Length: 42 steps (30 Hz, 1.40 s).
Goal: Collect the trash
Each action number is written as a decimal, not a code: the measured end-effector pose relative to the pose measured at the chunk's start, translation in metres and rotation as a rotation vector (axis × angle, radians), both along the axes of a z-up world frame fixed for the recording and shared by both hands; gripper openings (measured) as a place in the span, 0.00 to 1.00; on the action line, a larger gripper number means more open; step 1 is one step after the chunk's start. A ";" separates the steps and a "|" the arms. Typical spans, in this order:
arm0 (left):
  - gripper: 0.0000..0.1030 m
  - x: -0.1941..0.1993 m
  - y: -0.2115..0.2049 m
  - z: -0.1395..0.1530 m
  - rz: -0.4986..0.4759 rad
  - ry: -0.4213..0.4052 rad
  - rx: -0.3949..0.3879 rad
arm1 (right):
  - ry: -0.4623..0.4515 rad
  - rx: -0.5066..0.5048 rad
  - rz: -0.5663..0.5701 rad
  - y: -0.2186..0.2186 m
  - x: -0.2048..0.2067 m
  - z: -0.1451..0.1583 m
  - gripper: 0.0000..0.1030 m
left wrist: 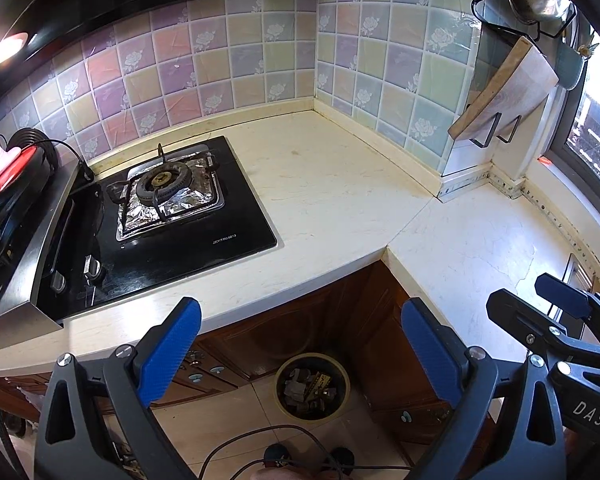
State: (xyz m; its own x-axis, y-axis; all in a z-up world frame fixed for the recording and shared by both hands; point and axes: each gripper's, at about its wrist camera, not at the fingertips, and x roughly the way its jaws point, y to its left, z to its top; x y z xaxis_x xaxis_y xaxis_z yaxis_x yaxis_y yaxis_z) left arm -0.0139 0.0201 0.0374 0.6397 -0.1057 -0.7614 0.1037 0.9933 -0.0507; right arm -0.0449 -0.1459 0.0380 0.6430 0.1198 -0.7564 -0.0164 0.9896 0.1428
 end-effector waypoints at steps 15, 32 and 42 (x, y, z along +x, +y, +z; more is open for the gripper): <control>0.96 0.006 -0.012 -0.003 -0.008 0.008 0.007 | 0.008 0.008 -0.010 -0.011 0.003 -0.005 0.77; 0.95 0.009 -0.012 -0.009 -0.016 0.021 0.016 | 0.019 0.015 -0.013 -0.013 0.004 -0.010 0.77; 0.95 0.010 -0.007 -0.012 -0.026 0.036 0.018 | 0.030 0.015 -0.009 -0.011 0.006 -0.014 0.77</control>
State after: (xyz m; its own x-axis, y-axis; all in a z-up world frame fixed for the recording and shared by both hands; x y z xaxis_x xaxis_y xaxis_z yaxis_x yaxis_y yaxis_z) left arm -0.0043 0.0126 0.0250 0.6092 -0.1080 -0.7857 0.1282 0.9911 -0.0368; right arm -0.0393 -0.1573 0.0237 0.6211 0.1252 -0.7737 -0.0028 0.9875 0.1576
